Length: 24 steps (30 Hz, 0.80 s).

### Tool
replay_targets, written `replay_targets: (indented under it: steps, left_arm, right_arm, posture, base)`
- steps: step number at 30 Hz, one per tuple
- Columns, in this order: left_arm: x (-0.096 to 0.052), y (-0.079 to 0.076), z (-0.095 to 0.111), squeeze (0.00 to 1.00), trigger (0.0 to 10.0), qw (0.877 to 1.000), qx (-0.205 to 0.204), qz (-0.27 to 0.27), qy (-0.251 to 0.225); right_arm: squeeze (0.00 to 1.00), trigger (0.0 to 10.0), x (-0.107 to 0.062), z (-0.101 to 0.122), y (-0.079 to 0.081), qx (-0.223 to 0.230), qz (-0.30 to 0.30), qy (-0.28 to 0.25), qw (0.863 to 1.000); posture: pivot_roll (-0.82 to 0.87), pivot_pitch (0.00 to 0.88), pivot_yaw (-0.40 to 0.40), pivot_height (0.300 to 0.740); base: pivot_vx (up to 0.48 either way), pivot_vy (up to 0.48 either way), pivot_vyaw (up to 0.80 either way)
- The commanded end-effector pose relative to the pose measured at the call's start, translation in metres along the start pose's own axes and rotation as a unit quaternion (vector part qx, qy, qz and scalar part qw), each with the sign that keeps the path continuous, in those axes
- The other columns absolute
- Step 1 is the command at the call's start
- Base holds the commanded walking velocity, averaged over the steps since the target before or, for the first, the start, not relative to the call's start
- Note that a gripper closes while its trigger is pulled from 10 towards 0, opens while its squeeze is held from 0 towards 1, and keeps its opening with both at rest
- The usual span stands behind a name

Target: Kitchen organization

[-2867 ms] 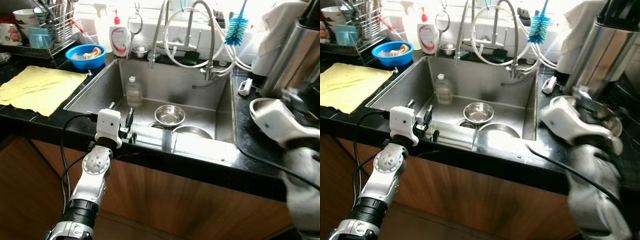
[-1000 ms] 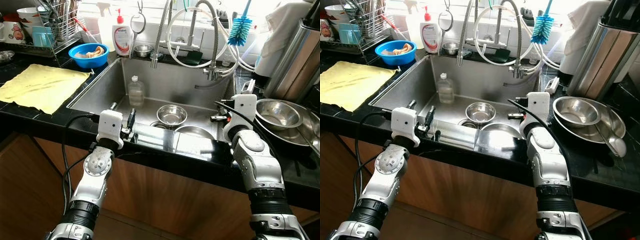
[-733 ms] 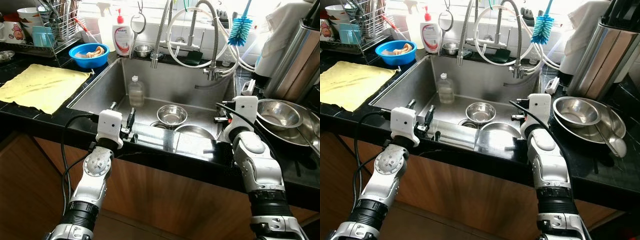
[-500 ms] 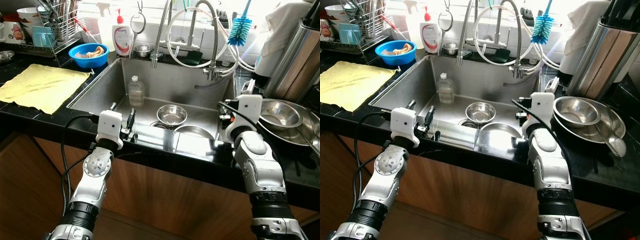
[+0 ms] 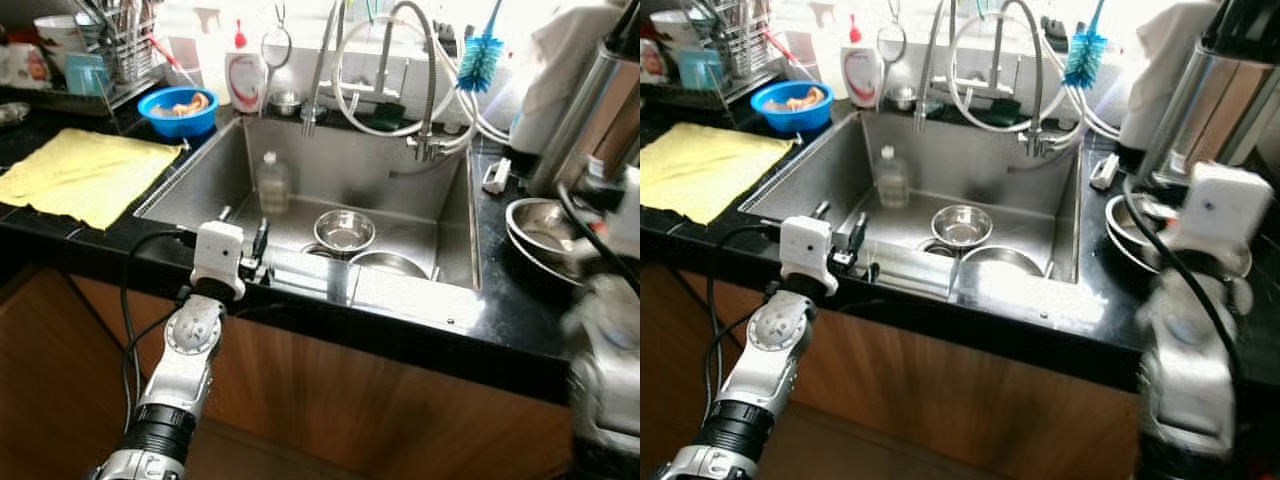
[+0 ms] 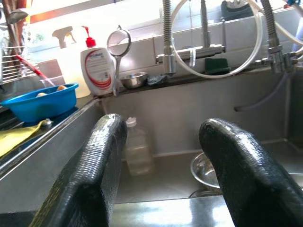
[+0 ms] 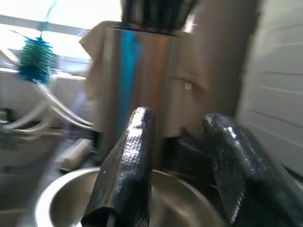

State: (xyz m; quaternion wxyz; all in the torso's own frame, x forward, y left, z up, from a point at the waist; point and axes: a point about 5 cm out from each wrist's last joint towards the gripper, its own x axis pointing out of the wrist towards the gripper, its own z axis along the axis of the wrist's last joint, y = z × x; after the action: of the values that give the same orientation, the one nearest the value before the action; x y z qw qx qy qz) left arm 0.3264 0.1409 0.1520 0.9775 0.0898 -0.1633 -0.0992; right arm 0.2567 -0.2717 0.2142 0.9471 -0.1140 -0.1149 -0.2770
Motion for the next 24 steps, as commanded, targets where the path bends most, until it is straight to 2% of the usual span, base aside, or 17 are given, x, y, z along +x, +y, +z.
replay_targets:
  steps: [1, 4, 11, 13, 14, 15, 17, 18, 19, 21, 24]
  left_arm:
    - [0.002, 0.001, 0.001, 0.00, 10.0, 1.000, 0.008, -0.004, 0.000]
    - [0.002, 0.001, 0.001, 0.00, 10.0, 1.000, 0.007, -0.006, 0.001]
    - [0.001, 0.000, 0.000, 0.00, 10.0, 1.000, 0.008, -0.008, 0.002]
    - [0.002, 0.000, 0.001, 0.00, 10.0, 1.000, 0.007, -0.009, 0.000]
    - [0.002, 0.000, 0.001, 0.00, 10.0, 1.000, 0.007, -0.009, 0.000]
    - [0.003, 0.000, 0.001, 0.00, 10.0, 1.000, 0.007, -0.010, -0.001]
    - [0.003, 0.000, 0.001, 0.00, 10.0, 1.000, 0.007, -0.010, -0.001]
    - [0.004, 0.000, 0.001, 0.00, 10.0, 1.000, 0.007, -0.010, -0.001]
    - [0.004, 0.000, 0.001, 0.00, 10.0, 1.000, 0.008, -0.010, -0.001]
    - [0.003, 0.001, 0.000, 0.00, 10.0, 1.000, 0.009, -0.009, 0.000]
    - [0.003, 0.001, 0.000, 0.00, 10.0, 1.000, 0.009, -0.008, 0.000]
  right_arm:
    - [0.00, 10.0, -0.003, 0.003, -0.013, -0.010, -0.030, -0.003, 0.999]
    - [0.00, 10.0, -0.009, -0.002, -0.022, -0.014, -0.048, 0.012, 0.999]
    - [0.00, 10.0, -0.025, -0.007, -0.033, -0.018, -0.081, 0.030, 0.996]
    - [0.00, 10.0, -0.036, -0.014, -0.038, 0.059, -0.116, 0.055, 0.990]
    - [0.00, 10.0, -0.036, -0.014, -0.038, 0.059, -0.116, 0.055, 0.990]
    - [0.00, 10.0, -0.040, -0.017, -0.039, 0.113, -0.132, 0.067, 0.982]
    - [0.00, 10.0, -0.040, -0.017, -0.039, 0.113, -0.132, 0.067, 0.982]
    - [0.00, 10.0, -0.043, -0.025, -0.045, 0.168, -0.163, 0.091, 0.968]
    - [0.00, 10.0, -0.044, -0.029, -0.048, 0.186, -0.179, 0.101, 0.961]
    - [0.00, 10.0, -0.045, -0.035, -0.056, 0.204, -0.202, 0.121, 0.950]
    - [0.00, 10.0, -0.043, -0.039, -0.064, 0.217, -0.211, 0.127, 0.944]
  posture:
    - [-0.01, 0.000, -0.018, 0.740]
    - [-0.01, 0.000, -0.017, 0.740]
    - [-0.01, 0.000, -0.015, 0.740]
    - [-0.01, 0.000, -0.013, 0.740]
    - [-0.01, 0.000, -0.013, 0.740]
    - [-0.01, 0.000, -0.013, 0.740]
    - [-0.01, 0.000, -0.013, 0.740]
    - [-0.02, 0.000, -0.013, 0.740]
    - [-0.02, 0.000, -0.013, 0.740]
    - [-0.02, 0.000, -0.013, 0.740]
    - [-0.01, 0.000, -0.016, 0.740]
  base:
    - [0.000, 0.000, 0.00]
    - [0.000, 0.000, 0.00]
    - [0.000, 0.000, 0.00]
    - [0.000, 0.000, 0.00]
    - [0.000, 0.000, 0.00]
    - [0.000, 0.000, 0.00]
    - [0.000, 0.000, 0.00]
    - [0.000, 0.000, 0.00]
    - [0.000, 0.000, 0.00]
    - [0.000, 0.000, 0.00]
    - [0.000, 0.000, 0.00]
